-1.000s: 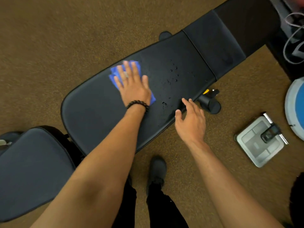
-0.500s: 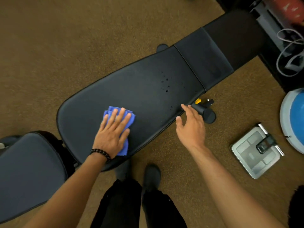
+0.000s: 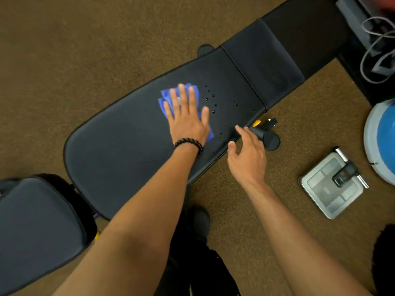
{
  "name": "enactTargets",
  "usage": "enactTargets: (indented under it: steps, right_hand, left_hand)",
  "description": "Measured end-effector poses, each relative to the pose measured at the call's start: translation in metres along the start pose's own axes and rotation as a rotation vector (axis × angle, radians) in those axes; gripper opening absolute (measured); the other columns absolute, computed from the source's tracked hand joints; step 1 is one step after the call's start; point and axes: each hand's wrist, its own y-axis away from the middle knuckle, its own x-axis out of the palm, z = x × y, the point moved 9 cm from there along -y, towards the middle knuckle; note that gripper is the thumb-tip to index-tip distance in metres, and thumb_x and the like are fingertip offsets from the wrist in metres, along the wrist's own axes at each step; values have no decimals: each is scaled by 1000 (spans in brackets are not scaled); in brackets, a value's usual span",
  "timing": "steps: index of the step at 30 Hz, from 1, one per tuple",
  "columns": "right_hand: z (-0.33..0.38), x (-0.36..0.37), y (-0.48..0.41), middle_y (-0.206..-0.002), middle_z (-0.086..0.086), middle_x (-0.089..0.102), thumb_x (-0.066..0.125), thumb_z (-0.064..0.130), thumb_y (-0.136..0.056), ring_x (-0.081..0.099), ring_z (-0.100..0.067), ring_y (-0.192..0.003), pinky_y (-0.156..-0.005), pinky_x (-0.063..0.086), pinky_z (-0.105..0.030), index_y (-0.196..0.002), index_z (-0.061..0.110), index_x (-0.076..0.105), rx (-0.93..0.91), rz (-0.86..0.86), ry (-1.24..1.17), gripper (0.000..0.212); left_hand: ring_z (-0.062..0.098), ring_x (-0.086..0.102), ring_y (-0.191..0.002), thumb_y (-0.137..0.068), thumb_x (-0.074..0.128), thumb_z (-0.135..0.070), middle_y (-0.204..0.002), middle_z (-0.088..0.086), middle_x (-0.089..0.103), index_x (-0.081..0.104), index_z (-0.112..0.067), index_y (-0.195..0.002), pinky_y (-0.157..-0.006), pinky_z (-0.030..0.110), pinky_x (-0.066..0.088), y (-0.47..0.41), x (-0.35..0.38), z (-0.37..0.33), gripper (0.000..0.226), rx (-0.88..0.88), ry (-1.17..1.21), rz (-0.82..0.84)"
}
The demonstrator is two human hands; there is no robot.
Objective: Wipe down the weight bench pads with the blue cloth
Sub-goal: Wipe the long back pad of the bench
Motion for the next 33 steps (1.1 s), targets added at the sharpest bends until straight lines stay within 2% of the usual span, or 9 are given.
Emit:
enactTargets:
  steps: [5,10,14,17,22,24,26,29,33]
  right_hand:
    - [11,-2,-6,-159,-3,42,56,31,-100,35,-22,-147,-121,28,-41,-151,26,46,16,-26,-16,52]
    - [22,1,-5,-162,1,37,55,35,-101,33,-23,-149,-119,28,-39,-153,29,43,25,17,-9,54]
    - [29,1,-2,-164,2,35,55,33,-102,28,-19,-151,-124,25,-45,-154,28,41,6,43,-11,53]
    - [31,1,1,-164,1,34,55,32,-102,28,-19,-151,-123,26,-47,-154,28,42,7,51,-15,53]
    - [32,3,-2,-163,1,36,56,32,-101,30,-19,-151,-125,23,-44,-153,27,43,10,30,-16,53]
    - [35,0,-5,-162,0,38,57,31,-101,32,-19,-150,-124,25,-44,-152,26,46,6,9,-43,52]
    - [38,-3,-9,-161,0,40,57,30,-100,33,-18,-149,-123,27,-43,-151,25,47,-2,-13,-56,52]
    - [43,-8,-18,-160,0,40,56,29,-101,33,-17,-148,-123,27,-40,-151,24,48,-6,-44,-51,51]
    - [51,-6,-24,-162,1,37,54,29,-102,31,-19,-150,-122,27,-40,-152,26,45,-6,-22,-34,51]
  left_hand:
    - [24,-8,-159,-105,23,-61,-173,2,-6,0,-23,-165,-128,53,7,84,15,-5,75,378,-84,140]
    - [22,2,-160,-108,36,-48,-173,-2,6,14,-25,-164,-126,53,16,135,-1,71,65,498,-114,153]
    - [24,6,-160,-106,38,-43,-172,0,10,18,-25,-164,-126,54,16,123,-25,137,64,340,-116,102]
    - [24,4,-160,-106,35,-43,-173,3,9,17,-26,-164,-128,52,12,80,-37,154,64,176,-100,49]
    - [33,1,-159,-105,28,-49,-172,10,4,11,-18,-165,-127,56,5,-9,-39,129,70,-326,27,-31]
    - [35,0,-159,-104,28,-50,-172,12,3,11,-15,-164,-125,59,5,-22,-33,97,73,-410,77,-33]
    - [36,-1,-158,-104,26,-52,-172,13,2,9,-14,-164,-125,59,6,-20,-23,54,73,-293,42,-36]
    - [32,-8,-159,-107,16,-54,-172,11,-7,0,-16,-165,-127,55,3,23,4,-8,71,94,-45,54]
    - [26,-10,-159,-109,21,-51,-173,3,-8,0,-21,-165,-127,53,10,99,19,-7,66,458,-76,188]
